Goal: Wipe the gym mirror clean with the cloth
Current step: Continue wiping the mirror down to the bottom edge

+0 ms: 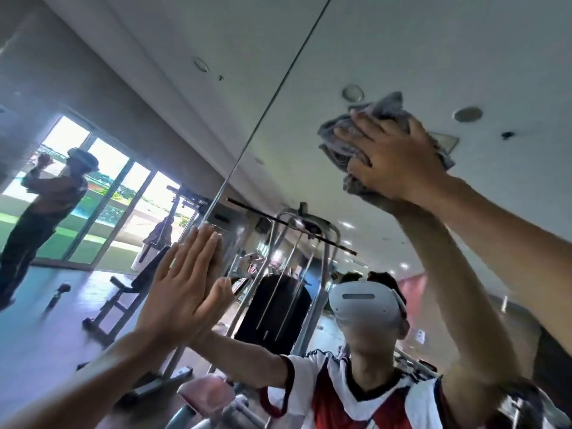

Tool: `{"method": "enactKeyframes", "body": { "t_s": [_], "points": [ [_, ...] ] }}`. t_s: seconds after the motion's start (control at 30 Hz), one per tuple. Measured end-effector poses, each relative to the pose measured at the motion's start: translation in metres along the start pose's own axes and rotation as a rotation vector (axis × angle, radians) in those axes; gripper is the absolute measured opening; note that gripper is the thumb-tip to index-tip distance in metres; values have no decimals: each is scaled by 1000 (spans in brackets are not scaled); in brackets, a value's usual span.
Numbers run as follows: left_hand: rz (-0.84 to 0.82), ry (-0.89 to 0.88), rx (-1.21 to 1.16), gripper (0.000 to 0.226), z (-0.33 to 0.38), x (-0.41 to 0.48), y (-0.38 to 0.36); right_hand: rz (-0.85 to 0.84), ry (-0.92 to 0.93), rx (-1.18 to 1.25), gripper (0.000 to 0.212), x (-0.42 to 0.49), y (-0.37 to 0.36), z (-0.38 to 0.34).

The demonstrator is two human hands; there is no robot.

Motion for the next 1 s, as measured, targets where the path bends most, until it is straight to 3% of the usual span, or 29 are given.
{"method": "enactKeyframes", "body": {
  "t_s": [0.07,0.13,0.23,0.3,0.33,0.4,0.47,0.57,0.63,0.7,0.77,0.8,0.93,1.0],
  "points": [
    [-11,-4,17,74,1,-1,0,60,-191,40,70,5,1,2],
    [-8,17,-1,74,0,-1,3,71,-256,63,62,-5,-9,-32],
    [0,83,-26,76,5,-1,6,-14,71,48,63,-38,-24,-98],
    [-5,105,-8,80,11,-1,6,-114,281,26,69,-56,-24,-98],
    [-8,111,1,83,14,0,5,-121,300,6,71,-57,-22,-81],
    [-3,134,-7,91,19,1,3,-60,177,-13,71,-49,-13,-28],
    [24,180,-39,94,24,0,2,66,-67,12,70,-46,0,26],
    [52,215,-69,90,38,-3,0,130,-317,101,66,-61,-1,25],
    [45,234,-86,84,52,-9,-3,58,-208,114,65,-87,-14,-19],
    [20,231,-76,83,68,-11,-5,-56,81,91,67,-122,-27,-54],
    [0,212,-54,85,83,-10,-7,-132,257,59,67,-145,-29,-41],
    [1,214,-56,86,89,-9,-8,-130,249,41,66,-145,-26,-18],
    [36,205,-92,81,121,3,-1,61,-212,55,69,-136,4,113],
    [34,193,-116,81,146,4,1,133,-405,113,72,-146,10,130]
  ]
}}
Point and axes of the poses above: each hand's wrist, its own x-axis towards the middle knuckle, its own y-axis out of the back of the hand, z = x × y, the point moved 8 cm from there along x, towards the middle knuckle, and after that the axes turned 6 degrees about -z, right-handed, at the moved point
